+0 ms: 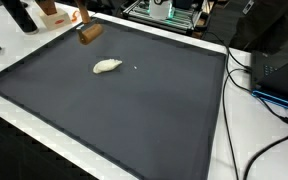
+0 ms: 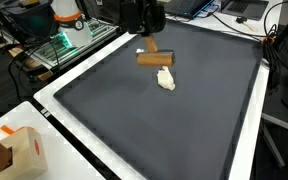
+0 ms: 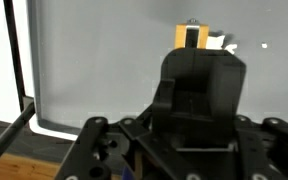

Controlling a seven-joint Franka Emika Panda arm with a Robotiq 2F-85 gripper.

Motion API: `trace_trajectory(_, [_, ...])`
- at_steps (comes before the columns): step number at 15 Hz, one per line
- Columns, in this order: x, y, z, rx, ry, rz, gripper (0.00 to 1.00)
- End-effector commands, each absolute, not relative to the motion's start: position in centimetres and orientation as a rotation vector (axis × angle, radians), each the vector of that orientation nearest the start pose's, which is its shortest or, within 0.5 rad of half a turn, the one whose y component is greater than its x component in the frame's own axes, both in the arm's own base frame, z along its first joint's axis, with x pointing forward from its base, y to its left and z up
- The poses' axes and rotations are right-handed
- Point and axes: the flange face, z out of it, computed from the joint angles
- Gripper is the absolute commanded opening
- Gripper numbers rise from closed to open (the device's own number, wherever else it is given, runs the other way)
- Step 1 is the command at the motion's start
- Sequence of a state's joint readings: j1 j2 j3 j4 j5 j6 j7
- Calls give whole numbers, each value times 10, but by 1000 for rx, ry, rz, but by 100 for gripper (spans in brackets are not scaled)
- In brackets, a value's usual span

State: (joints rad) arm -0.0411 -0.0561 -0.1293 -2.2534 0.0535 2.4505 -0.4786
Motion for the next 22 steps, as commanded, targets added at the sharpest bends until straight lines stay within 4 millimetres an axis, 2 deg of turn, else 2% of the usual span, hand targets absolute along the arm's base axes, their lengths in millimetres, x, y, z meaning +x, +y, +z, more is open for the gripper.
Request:
trace_trajectory(1, [538, -134, 405, -3037, -219, -336, 23])
trace_trajectory(5, [541, -168, 391, -2943, -34, -279, 23])
trace_trajectory(9, [542, -190, 378, -2846, 67, -269, 23])
trace_trajectory(16, [543, -221, 357, -2745, 185, -227, 23])
trace_trajectory(22, [544, -238, 338, -2680, 237, -147, 23])
